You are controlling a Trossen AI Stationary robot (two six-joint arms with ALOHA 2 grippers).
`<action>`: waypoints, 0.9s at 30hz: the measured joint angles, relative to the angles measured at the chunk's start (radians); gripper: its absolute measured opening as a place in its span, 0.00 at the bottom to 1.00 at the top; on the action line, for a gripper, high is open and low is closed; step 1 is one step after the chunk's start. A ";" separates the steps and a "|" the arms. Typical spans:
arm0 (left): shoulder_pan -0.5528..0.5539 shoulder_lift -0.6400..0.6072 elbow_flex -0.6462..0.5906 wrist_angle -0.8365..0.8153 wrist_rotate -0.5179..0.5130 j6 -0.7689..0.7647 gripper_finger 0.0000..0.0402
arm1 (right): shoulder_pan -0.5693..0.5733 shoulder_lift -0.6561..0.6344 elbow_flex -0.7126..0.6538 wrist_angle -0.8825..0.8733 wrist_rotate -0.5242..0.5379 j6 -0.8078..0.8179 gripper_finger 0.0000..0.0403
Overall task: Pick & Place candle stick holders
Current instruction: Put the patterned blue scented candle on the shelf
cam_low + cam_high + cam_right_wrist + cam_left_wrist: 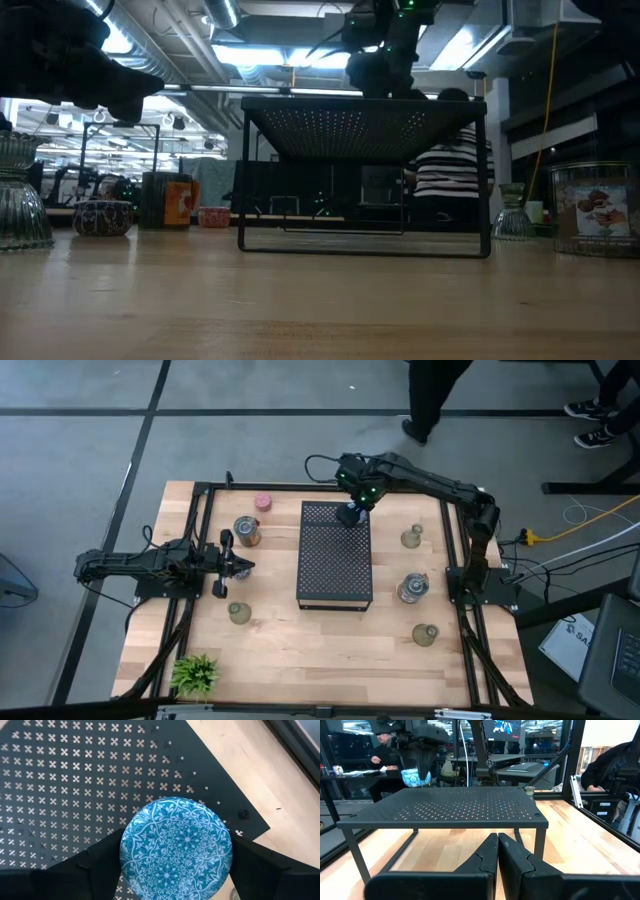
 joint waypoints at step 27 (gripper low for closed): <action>0.000 0.000 0.000 0.000 0.000 0.000 0.02 | 0.002 0.003 -0.051 0.018 0.062 0.035 0.76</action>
